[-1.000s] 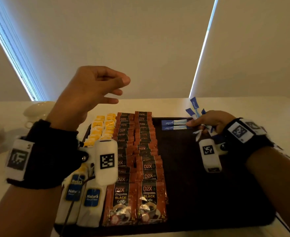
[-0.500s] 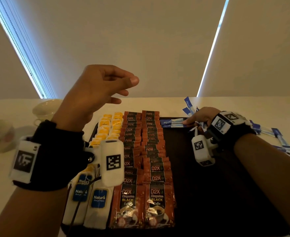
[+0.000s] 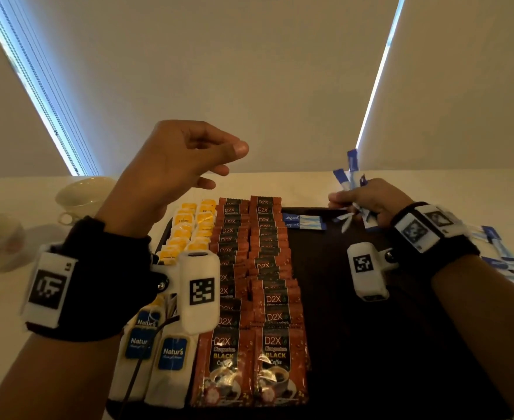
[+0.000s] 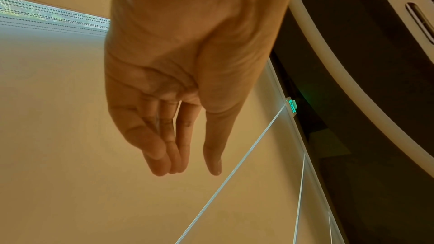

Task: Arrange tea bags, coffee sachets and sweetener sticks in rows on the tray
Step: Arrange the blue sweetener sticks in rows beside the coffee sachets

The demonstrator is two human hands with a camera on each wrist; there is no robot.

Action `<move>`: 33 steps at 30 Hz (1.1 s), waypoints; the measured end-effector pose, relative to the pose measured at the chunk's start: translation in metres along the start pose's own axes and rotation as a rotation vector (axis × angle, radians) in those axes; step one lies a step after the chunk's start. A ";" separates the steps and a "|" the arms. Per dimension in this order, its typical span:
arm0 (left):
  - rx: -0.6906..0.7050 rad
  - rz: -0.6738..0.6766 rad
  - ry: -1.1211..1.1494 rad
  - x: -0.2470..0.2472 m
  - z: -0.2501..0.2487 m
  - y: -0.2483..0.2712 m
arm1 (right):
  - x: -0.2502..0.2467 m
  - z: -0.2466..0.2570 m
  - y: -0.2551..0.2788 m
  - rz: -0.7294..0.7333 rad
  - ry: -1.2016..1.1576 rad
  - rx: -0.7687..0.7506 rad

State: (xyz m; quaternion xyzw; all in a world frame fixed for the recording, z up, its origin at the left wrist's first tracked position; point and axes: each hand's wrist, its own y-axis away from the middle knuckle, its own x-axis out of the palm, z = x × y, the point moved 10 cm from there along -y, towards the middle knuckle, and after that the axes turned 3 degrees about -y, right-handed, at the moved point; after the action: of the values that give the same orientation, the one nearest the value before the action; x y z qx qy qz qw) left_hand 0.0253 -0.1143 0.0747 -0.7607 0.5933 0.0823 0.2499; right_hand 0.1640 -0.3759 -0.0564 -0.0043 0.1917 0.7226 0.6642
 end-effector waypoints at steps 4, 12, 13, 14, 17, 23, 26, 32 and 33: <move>0.002 0.087 -0.041 0.015 0.000 0.001 | 0.024 0.033 0.048 0.242 -0.340 -0.138; 0.043 0.287 -0.092 0.066 -0.011 0.016 | 0.084 0.060 0.116 0.548 -0.331 -0.235; 0.048 0.273 -0.078 0.067 -0.012 0.016 | 0.088 0.061 0.120 0.551 -0.247 -0.267; 0.049 0.264 -0.057 0.068 -0.012 0.016 | 0.091 0.061 0.125 0.563 -0.172 -0.298; 0.045 0.231 0.005 0.064 -0.010 0.015 | 0.102 0.060 0.134 0.622 -0.015 -0.370; 0.029 0.187 0.142 0.047 -0.007 0.008 | 0.083 0.063 0.124 0.594 -0.147 -0.353; 0.103 0.150 0.127 0.042 -0.013 0.006 | 0.068 0.065 0.117 0.535 -0.262 -0.322; 0.327 0.105 -0.090 0.051 -0.030 0.011 | 0.060 0.061 0.112 0.424 -0.346 -0.250; 0.336 0.118 -0.131 0.052 -0.030 0.012 | 0.056 0.062 0.111 0.378 -0.315 -0.278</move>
State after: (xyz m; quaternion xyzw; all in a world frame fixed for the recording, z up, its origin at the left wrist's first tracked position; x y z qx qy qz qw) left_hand 0.0236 -0.1759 0.0752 -0.6652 0.6246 0.0458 0.4065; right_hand 0.0659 -0.3102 0.0165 0.0527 -0.0177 0.8447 0.5324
